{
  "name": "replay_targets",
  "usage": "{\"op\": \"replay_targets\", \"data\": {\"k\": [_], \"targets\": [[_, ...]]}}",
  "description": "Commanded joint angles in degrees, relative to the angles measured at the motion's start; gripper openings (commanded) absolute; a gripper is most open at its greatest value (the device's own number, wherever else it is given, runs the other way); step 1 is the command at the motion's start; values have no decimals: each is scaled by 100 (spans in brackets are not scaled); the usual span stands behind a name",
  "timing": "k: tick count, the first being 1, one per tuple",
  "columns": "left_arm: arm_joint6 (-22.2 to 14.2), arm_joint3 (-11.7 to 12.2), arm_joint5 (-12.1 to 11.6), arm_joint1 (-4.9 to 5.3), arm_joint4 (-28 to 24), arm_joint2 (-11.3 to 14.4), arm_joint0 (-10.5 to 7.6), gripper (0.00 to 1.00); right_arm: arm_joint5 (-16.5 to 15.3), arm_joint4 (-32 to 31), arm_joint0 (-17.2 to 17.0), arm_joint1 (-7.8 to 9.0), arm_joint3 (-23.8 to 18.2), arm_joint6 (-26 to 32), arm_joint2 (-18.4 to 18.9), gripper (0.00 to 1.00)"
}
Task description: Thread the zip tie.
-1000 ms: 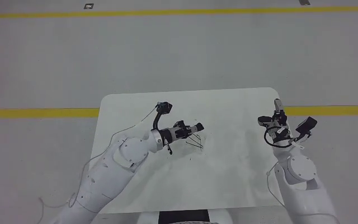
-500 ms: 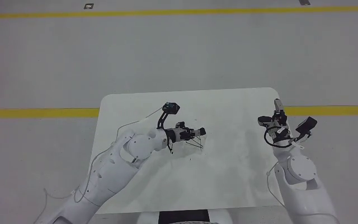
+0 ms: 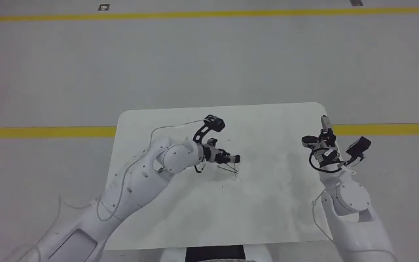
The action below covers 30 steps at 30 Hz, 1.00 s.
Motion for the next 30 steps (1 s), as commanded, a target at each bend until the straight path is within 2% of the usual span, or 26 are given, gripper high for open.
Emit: {"op": "replay_targets", "data": {"k": [1,2,3,12,14,18,24,28,30], "targets": [[-148,91,-26,-31,-21,105,-112,100,0,0,0,0,0,0,0,100],[-244,138,-29,-48,-84,151,-158,100,0,0,0,0,0,0,0,100],[-481,185,-166,-70,-227,247,-208,100,0,0,0,0,0,0,0,100],[-481,185,-166,-70,-227,247,-208,100,0,0,0,0,0,0,0,100],[-352,116,-332,-62,-98,271,-201,100,0,0,0,0,0,0,0,100],[-448,136,-490,-75,150,453,-262,100,0,0,0,0,0,0,0,100],[-428,364,-529,-218,179,807,-514,100,0,0,0,0,0,0,0,100],[-521,545,-346,-351,127,1061,-709,100,0,0,0,0,0,0,0,100],[-715,653,-232,-417,50,1191,-800,100,0,0,0,0,0,0,0,100]]}}
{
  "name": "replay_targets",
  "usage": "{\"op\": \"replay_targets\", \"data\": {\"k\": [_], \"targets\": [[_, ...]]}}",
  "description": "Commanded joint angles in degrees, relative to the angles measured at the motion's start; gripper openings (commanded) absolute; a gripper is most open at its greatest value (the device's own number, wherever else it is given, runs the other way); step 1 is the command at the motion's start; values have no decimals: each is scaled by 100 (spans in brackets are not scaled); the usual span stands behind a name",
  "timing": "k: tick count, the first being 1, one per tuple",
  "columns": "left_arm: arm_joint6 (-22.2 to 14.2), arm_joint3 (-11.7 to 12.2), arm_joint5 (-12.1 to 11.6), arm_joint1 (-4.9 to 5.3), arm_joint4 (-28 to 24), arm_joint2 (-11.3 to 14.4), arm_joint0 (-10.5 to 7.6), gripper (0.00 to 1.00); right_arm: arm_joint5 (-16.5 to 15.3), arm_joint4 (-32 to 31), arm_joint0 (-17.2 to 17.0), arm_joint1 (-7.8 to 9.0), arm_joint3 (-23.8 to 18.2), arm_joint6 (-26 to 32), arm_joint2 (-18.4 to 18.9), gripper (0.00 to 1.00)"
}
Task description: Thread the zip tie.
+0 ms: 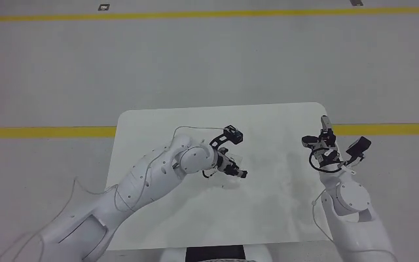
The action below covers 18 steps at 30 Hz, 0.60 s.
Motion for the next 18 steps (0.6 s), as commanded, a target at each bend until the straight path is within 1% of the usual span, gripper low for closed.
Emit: {"op": "replay_targets", "data": {"k": [1,2,13,15,16,17,18], "targets": [[-128,102,143,-55,-153,75,-61,100,0,0,0,0,0,0,0,100],[-130,143,203,-75,-279,67,-71,100,0,0,0,0,0,0,0,100],[-114,169,229,-73,-263,69,-58,100,0,0,0,0,0,0,0,100],[-7,187,478,-72,-135,76,-22,100,0,0,0,0,0,0,0,100],[40,167,631,-76,-163,62,13,100,0,0,0,0,0,0,0,100],[69,138,850,-82,-253,19,40,100,0,0,0,0,0,0,0,100],[94,111,970,-84,-234,10,46,100,0,0,0,0,0,0,0,100]]}}
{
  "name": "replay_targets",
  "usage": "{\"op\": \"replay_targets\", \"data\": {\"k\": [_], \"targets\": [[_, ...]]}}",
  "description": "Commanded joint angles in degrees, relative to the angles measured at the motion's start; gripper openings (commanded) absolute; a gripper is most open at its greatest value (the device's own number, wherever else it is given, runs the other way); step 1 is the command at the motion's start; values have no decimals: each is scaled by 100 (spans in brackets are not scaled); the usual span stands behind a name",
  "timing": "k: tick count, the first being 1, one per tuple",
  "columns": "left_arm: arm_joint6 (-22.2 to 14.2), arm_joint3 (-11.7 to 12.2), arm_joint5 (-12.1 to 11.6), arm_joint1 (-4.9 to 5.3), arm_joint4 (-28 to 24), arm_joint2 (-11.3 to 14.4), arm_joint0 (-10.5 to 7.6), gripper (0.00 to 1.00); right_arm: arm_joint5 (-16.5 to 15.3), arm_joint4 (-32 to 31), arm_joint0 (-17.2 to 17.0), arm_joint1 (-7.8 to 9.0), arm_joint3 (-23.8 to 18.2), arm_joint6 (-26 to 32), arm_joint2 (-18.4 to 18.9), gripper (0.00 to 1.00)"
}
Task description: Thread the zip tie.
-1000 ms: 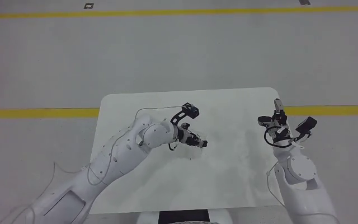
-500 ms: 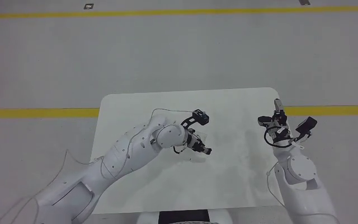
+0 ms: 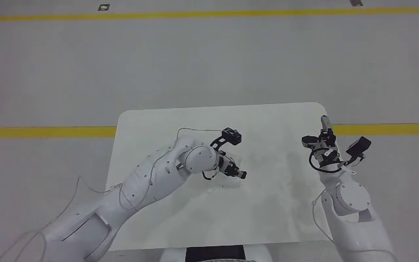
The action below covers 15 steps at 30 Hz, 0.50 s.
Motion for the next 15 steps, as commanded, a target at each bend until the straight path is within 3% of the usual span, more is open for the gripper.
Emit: {"op": "replay_targets", "data": {"k": [1,5,8,15], "targets": [[14,-67,291,-7,-86,-35,32,100,0,0,0,0,0,0,0,100],[-159,-204,978,-34,-248,-87,32,100,0,0,0,0,0,0,0,100],[-500,-288,1432,-65,-275,-30,-58,100,0,0,0,0,0,0,0,100],[-635,-254,1506,-125,-403,-90,-66,100,0,0,0,0,0,0,0,100]]}}
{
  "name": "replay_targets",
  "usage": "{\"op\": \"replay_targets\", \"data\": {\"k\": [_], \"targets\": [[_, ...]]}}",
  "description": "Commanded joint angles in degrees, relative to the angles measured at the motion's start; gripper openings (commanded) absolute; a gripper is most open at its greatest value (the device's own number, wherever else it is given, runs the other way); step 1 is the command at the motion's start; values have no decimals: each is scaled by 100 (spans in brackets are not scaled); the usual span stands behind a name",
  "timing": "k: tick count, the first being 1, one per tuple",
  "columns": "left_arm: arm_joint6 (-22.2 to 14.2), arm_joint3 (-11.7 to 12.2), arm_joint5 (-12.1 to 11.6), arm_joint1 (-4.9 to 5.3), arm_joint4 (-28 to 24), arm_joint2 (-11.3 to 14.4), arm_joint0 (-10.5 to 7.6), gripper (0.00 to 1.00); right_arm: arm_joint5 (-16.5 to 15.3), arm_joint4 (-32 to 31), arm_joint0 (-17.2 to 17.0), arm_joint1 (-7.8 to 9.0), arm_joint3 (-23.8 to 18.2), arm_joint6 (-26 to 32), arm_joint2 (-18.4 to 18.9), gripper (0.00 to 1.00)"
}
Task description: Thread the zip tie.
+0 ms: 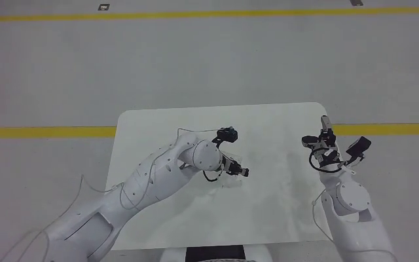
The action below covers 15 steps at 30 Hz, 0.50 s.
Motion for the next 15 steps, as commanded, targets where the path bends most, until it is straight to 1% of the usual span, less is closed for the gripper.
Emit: {"op": "replay_targets", "data": {"k": [1,6,7,8,9,10,14,15], "targets": [[2,-1,0,2,5,3,0,100,0,0,0,0,0,0,0,100],[2,-1,0,2,5,3,0,100,0,0,0,0,0,0,0,100],[43,-7,-8,1,-34,-9,21,100,0,0,0,0,0,0,0,100],[157,3,-23,2,-106,-39,77,100,0,0,0,0,0,0,0,100],[216,62,0,8,-47,-51,85,100,0,0,0,0,0,0,0,100],[210,164,0,13,178,-19,62,100,0,0,0,0,0,0,0,100],[204,483,0,-75,141,-239,132,100,0,0,0,0,0,0,0,100],[228,564,0,-119,96,-333,165,100,0,0,0,0,0,0,0,100]]}}
